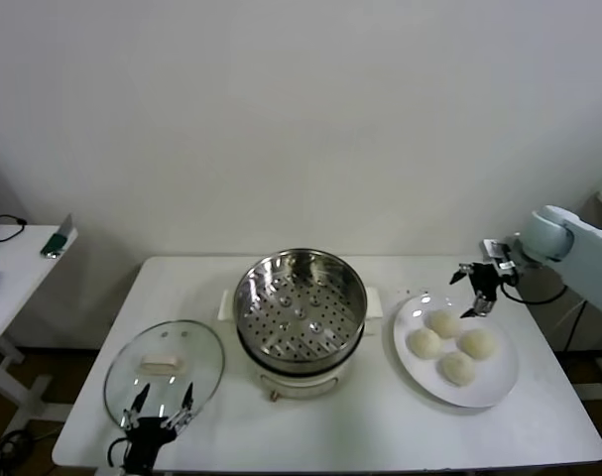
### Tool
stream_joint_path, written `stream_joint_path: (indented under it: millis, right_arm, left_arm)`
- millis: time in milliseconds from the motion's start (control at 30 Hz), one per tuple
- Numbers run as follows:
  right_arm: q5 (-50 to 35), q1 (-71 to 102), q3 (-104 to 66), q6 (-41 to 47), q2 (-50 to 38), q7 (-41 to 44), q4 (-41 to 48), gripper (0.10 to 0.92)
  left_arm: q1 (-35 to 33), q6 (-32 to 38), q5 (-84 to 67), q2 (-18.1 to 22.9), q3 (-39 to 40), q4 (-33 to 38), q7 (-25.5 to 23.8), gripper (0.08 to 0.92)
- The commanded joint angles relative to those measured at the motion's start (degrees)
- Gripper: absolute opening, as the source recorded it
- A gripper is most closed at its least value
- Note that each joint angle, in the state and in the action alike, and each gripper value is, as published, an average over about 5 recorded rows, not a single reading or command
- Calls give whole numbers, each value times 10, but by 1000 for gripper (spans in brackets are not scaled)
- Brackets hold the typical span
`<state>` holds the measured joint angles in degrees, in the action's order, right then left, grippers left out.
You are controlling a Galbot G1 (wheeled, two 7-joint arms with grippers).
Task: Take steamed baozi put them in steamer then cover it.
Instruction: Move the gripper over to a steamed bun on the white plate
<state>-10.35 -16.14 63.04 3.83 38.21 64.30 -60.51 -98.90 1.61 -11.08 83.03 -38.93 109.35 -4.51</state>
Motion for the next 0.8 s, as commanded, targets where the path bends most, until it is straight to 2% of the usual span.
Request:
stream_joint_path:
  millis: [33,800]
  right_arm:
    - [15,6,33,5,60,20,69,823]
    - [111,103,-60,-9,118,-23,158,823]
  left_arm:
    - [0,1,0,1,-1,-2,0,823]
    - [-1,2,4,0,3,-11,0,823]
